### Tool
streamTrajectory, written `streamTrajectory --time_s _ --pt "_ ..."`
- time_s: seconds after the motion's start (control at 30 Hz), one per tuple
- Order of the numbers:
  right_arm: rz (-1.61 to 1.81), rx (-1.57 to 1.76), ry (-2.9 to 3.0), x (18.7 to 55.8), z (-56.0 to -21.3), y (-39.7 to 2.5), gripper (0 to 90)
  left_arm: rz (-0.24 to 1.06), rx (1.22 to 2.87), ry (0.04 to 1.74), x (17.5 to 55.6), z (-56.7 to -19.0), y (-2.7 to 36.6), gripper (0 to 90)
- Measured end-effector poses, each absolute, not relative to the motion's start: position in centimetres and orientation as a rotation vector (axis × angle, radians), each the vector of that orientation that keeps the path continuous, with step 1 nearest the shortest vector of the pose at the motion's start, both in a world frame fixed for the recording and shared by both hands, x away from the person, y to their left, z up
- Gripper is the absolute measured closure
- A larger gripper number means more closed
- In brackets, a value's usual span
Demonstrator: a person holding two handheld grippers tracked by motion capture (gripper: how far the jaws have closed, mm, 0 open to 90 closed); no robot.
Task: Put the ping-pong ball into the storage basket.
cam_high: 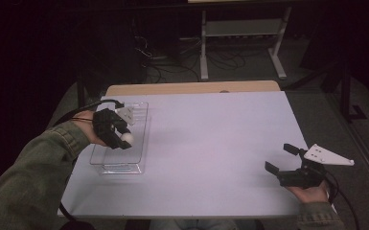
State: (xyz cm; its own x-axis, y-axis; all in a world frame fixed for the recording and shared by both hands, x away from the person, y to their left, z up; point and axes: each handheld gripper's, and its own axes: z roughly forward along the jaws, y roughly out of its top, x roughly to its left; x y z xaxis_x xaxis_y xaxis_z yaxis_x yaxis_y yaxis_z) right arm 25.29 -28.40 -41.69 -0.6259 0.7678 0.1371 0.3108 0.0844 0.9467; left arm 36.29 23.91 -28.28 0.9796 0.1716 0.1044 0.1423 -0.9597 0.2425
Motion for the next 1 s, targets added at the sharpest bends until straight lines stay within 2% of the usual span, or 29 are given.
streamTrajectory --time_s 1.0 --pt "1.556 1.065 1.978 25.2 -41.7 -28.4 0.0 0.114 2.94 0.212 36.9 -32.3 22.8 50.5"
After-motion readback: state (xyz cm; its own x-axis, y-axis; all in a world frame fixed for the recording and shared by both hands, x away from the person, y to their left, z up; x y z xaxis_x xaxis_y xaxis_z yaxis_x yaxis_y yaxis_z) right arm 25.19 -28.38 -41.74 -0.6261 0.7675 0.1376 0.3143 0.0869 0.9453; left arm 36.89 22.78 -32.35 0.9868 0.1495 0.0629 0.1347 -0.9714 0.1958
